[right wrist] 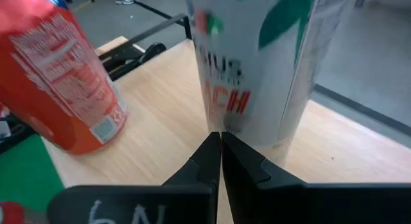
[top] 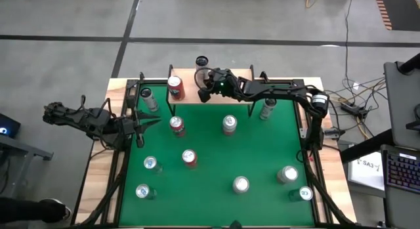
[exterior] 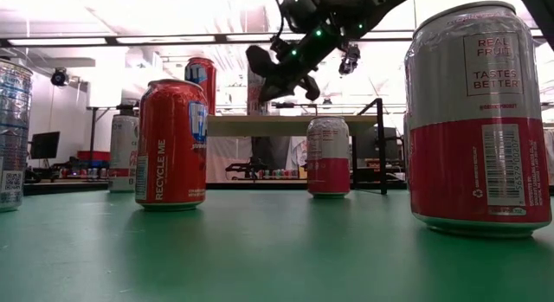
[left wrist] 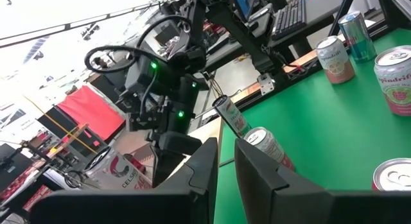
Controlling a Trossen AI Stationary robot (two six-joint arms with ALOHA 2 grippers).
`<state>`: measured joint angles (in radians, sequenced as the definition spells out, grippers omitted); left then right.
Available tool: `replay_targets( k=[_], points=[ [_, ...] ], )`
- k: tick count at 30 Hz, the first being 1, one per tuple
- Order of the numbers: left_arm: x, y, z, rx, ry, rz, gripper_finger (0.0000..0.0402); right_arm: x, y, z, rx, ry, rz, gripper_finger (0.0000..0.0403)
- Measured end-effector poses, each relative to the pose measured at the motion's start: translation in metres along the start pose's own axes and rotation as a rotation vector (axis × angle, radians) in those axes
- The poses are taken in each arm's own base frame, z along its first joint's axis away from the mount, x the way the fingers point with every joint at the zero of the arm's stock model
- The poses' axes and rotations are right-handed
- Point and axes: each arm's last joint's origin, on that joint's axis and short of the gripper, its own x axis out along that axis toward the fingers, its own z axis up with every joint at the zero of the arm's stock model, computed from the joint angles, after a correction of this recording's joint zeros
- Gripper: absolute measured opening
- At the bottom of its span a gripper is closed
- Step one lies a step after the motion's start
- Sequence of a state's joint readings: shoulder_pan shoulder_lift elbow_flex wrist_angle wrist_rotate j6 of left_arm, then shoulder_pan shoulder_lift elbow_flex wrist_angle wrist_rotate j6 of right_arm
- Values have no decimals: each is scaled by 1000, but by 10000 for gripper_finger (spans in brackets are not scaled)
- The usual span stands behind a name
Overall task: Place canned beverage on shelf
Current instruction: Put the bottom middle white soda can on the shelf
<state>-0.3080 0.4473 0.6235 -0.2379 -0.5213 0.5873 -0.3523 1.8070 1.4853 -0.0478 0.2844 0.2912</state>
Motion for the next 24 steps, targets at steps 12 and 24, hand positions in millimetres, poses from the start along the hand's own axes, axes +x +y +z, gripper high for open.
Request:
replay_targets(
  k=[12, 24],
  points=[
    [1, -1, 0, 7, 4, -3, 37, 4, -4, 0, 18, -5, -1, 9],
    [1, -1, 0, 7, 4, -3, 37, 4, -3, 0, 12, -12, -3, 9]
  ],
)
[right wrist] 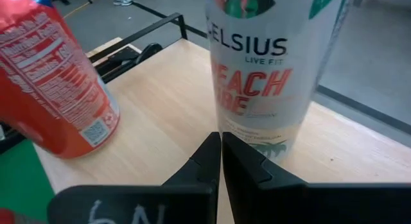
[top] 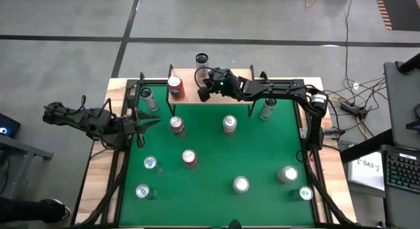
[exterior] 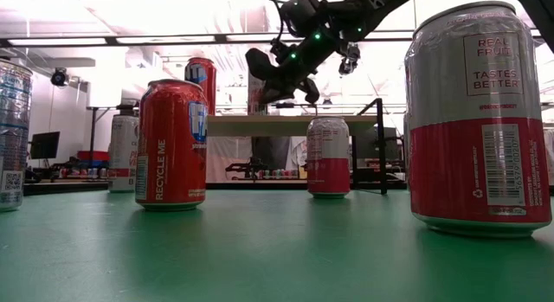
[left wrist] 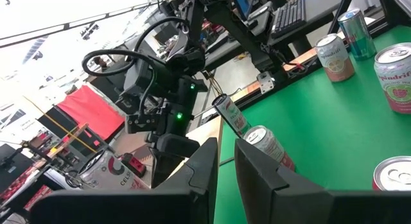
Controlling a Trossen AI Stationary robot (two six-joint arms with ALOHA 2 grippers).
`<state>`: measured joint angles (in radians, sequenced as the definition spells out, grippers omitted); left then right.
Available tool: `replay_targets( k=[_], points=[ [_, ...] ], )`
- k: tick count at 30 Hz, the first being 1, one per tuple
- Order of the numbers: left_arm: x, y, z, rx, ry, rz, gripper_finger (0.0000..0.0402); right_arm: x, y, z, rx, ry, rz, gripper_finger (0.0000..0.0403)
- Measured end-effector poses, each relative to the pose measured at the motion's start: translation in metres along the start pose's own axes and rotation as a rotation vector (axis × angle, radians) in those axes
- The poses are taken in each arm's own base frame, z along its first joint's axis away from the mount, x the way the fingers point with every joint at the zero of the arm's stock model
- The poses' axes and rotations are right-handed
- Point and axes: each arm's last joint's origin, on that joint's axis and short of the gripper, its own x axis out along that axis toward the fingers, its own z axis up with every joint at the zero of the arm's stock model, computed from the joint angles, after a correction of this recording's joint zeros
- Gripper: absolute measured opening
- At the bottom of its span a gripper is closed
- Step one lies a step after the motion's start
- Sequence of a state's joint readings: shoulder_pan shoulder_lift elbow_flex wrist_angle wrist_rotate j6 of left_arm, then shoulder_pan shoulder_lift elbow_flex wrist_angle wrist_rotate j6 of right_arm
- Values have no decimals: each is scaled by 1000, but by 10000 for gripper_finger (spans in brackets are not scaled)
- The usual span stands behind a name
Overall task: Place canned beverage on shelf
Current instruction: Put the bottom middle white soda can on the shelf
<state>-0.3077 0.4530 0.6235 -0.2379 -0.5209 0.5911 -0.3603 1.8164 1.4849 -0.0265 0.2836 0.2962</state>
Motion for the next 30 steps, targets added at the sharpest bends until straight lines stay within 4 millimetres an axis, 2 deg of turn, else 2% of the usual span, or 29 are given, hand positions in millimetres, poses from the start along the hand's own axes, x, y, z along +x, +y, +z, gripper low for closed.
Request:
replay_targets(
  k=[12, 21, 30],
  points=[
    [0, 0, 0, 0, 0, 0, 37, 4, -13, 5, 8, -17, -30, 9],
    [0, 0, 0, 2, -1, 1, 37, 3, -10, 5, 11, -12, 11, 9],
    [2, -1, 0, 9, 4, -2, 37, 3, -10, 11, 0, -78, 23, 9]
  ],
)
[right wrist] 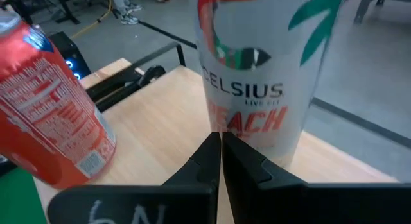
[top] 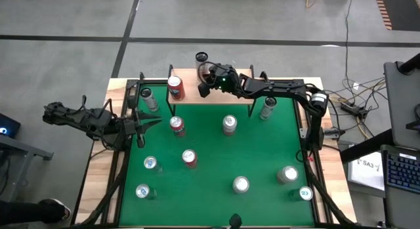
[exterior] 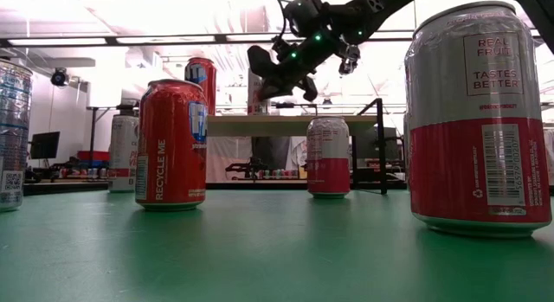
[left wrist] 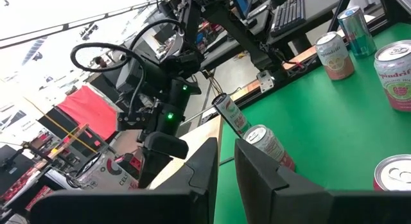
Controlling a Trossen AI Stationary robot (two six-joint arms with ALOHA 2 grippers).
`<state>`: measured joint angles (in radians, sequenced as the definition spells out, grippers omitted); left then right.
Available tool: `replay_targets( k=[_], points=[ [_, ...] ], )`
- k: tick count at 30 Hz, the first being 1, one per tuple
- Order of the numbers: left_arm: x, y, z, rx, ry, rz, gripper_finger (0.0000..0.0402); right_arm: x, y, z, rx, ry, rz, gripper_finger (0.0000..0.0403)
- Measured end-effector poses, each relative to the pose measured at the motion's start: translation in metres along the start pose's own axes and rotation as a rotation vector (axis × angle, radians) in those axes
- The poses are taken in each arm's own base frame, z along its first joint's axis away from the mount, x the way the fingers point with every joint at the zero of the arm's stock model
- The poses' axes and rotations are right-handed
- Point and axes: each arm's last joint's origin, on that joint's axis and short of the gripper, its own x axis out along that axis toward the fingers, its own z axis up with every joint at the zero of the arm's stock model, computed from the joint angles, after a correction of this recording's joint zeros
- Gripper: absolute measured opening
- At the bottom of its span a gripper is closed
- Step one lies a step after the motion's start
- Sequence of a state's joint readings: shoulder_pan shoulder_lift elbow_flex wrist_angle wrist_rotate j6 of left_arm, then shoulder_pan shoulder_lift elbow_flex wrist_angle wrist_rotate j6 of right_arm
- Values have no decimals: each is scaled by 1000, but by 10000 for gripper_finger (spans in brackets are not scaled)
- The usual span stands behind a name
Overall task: Place canned beverage on shelf
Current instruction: Put the bottom middle white soda can on the shelf
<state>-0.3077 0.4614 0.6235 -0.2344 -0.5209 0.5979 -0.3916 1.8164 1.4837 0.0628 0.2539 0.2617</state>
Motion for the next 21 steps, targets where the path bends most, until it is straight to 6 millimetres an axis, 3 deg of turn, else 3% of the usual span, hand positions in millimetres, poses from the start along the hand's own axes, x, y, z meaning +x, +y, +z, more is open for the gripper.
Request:
replay_targets(
  k=[13, 21],
  points=[
    [0, 0, 0, 0, 1, 2, 37, 2, -6, 5, 0, -35, -14, 9],
    [0, 0, 0, 0, 1, 2, 37, 11, -6, -5, -11, -17, -3, 9]
  ],
)
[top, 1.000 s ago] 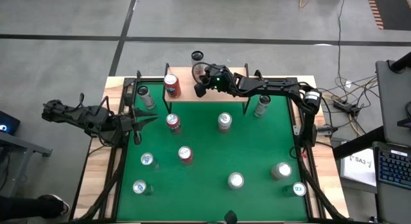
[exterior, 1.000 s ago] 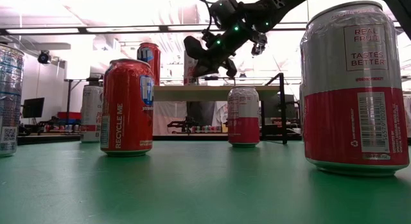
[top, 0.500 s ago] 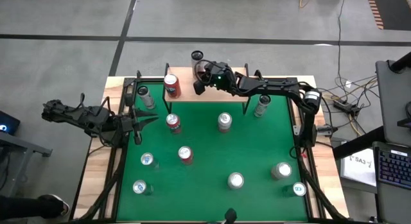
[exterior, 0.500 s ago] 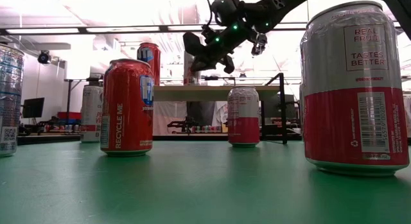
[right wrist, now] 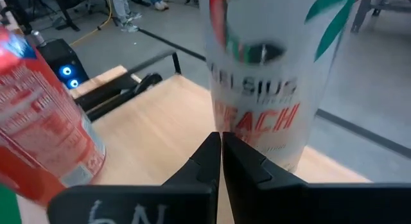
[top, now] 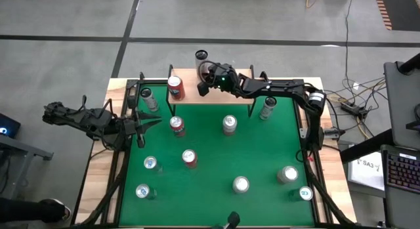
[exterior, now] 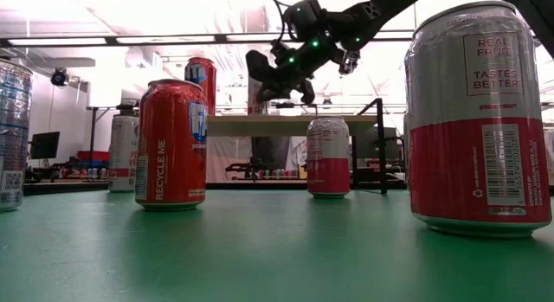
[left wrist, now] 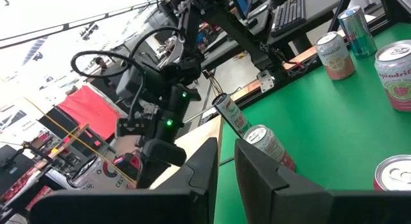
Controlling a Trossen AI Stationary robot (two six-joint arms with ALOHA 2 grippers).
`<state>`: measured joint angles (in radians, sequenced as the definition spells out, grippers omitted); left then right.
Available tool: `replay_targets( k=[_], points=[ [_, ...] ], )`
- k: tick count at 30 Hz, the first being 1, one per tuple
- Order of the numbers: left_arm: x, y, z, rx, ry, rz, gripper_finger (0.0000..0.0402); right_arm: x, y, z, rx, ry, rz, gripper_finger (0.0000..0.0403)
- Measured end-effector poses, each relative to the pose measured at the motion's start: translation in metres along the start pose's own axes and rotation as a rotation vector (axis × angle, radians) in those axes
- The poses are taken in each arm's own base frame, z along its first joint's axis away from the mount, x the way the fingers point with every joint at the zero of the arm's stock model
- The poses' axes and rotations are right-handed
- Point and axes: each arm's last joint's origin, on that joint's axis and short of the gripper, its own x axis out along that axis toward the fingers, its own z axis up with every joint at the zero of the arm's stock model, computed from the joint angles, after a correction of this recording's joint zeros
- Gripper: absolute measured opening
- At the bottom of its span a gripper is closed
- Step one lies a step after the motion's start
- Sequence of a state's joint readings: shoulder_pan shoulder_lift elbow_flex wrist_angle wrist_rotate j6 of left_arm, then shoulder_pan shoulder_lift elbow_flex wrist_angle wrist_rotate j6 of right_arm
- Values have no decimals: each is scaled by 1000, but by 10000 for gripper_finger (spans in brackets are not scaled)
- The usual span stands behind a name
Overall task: Place canned beverage on shelf
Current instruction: Put the bottom middle white soda can on the shelf, then put the bottom right white orange soda can on the shelf
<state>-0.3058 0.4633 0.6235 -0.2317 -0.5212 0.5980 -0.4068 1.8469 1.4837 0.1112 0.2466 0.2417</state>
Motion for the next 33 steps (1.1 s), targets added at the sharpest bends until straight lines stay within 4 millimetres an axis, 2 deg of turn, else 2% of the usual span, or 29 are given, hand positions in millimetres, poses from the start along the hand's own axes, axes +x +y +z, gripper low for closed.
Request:
replay_targets(
  k=[4, 9, 21, 27, 33],
  points=[
    [0, 0, 0, -2, -2, 1, 37, -4, 3, 3, 38, 16, 78, 9],
    [0, 0, 0, -3, -4, 3, 37, -24, 19, 15, 42, 19, 199, 9],
    [9, -3, 6, -117, -23, 9, 37, -109, 65, 41, -27, 162, 314, 9],
    [19, -9, 6, -249, 5, -11, 37, -149, 84, 44, -29, 234, 374, 9],
    [29, -18, 4, -364, 58, -34, 37, -179, 99, 45, -44, 292, 424, 9]
  ],
)
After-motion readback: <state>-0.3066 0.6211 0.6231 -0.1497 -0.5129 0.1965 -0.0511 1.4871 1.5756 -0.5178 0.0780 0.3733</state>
